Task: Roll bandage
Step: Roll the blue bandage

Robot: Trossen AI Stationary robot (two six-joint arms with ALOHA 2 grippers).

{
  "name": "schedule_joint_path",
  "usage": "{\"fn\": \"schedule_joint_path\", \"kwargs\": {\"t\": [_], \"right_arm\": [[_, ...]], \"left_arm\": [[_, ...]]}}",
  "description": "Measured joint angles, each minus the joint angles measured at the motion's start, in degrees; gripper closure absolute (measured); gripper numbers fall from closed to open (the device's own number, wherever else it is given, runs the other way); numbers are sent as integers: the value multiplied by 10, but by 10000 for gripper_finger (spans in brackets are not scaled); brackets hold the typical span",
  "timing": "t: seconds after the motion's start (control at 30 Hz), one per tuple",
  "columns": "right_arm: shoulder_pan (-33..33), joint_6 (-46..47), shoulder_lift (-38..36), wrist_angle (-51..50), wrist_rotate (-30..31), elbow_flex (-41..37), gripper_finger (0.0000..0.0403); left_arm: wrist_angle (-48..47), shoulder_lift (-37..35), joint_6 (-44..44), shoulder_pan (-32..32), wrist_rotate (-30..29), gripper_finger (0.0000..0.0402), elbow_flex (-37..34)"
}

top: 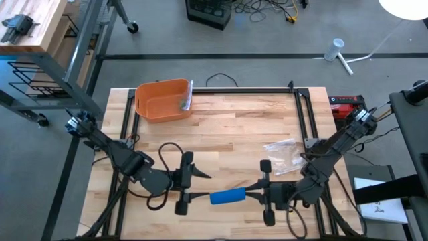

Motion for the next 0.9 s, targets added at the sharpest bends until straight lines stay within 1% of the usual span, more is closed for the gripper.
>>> {"fn": "schedule_joint_path", "kwargs": {"t": [0.07, 0.13, 0.3, 0.4, 0.47, 0.7, 0.9], "right_arm": [[4, -14, 0, 1, 3, 9, 400], [6, -22, 0, 0, 3, 14, 400], [6, -44, 0, -1, 9, 21, 400], [6, -63, 0, 0, 44, 27, 400], [6, -76, -1, 2, 50, 29, 400], [5, -81, -1, 4, 49, 29, 400], [5, -94, -1, 4, 47, 28, 400]], "left_arm": [[-4, -3, -5, -4, 0, 184, -2], [18, -3, 2, -5, -1, 191, -8], [138, 1, 65, -5, -1, 208, -55], [217, -3, 105, -5, -1, 215, -84], [267, -3, 130, -5, -1, 216, -99], [381, -3, 168, 5, -1, 202, -143], [402, -2, 168, 28, -1, 188, -159]]}}
